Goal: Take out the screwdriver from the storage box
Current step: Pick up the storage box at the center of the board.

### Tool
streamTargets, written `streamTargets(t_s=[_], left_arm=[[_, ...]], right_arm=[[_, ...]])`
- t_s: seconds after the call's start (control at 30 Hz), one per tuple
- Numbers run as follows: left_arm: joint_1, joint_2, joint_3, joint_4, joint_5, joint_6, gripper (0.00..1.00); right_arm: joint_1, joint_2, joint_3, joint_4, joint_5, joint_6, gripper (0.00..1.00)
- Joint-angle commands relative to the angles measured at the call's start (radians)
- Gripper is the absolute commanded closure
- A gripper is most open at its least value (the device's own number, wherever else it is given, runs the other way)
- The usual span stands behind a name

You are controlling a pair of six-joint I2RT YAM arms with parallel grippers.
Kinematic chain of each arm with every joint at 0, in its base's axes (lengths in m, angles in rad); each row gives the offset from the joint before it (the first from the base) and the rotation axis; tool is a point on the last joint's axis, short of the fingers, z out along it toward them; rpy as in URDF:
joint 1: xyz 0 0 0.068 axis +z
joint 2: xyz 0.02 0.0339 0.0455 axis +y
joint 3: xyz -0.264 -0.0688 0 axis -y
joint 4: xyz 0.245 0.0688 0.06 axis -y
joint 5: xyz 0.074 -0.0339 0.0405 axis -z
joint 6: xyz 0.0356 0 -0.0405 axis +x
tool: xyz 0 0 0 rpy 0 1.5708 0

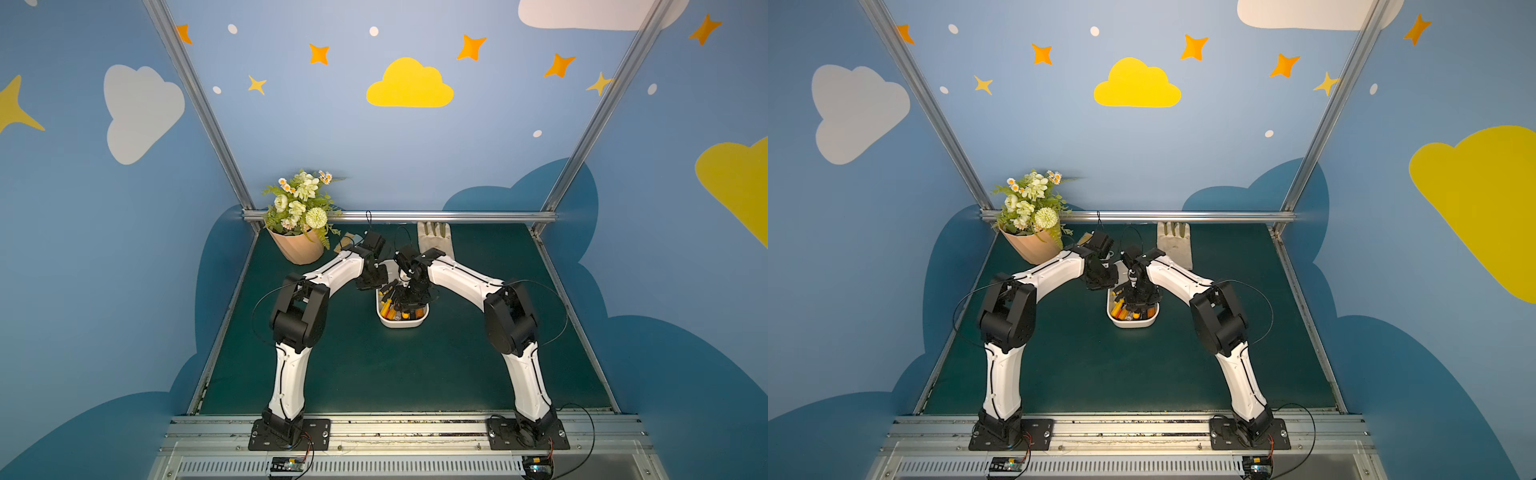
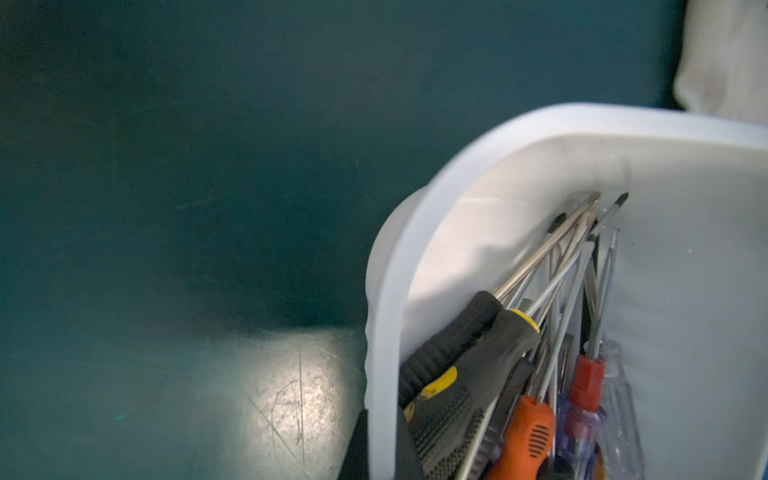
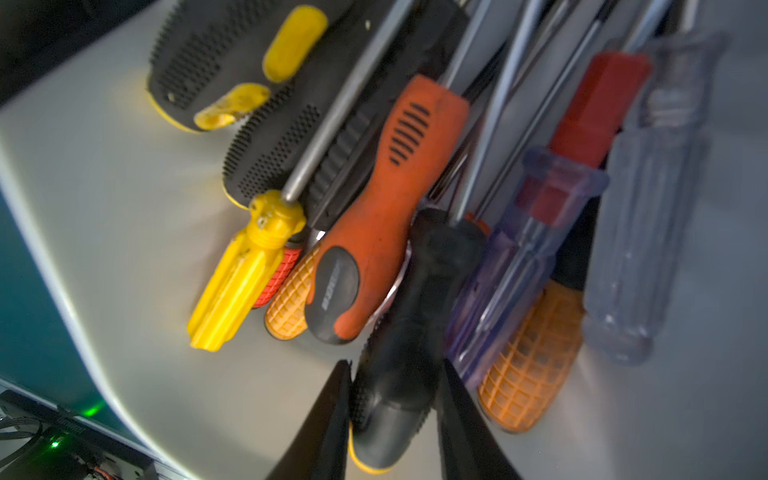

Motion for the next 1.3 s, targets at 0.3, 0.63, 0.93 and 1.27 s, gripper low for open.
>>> streamTargets(t_s=[0.3, 0.63, 0.93, 1.27], left_arm=[[0.034, -0.091, -0.068, -0.008, -0.017, -0.047, 0.98], [0.095, -0.158, -0.117, -0.024, -0.045, -0.027, 0.98], [0.102, -0.146, -0.136, -0.006, -0.028, -0.032, 0.98], [0.115, -0.127, -0.142, 0.005, -0.052, -0.014, 0.98]], right_arm=[[0.031, 0.016, -0.012, -0.038, 0.041, -0.012, 1.00], [0.036, -0.139, -0.084, 0.074, 0.033, -0.069, 1.00], [0.039, -0.182, -0.073, 0.095, 0.025, -0.092, 1.00], [0.010, -0.315, -0.100, 0.087, 0.115, -0.129, 1.00]])
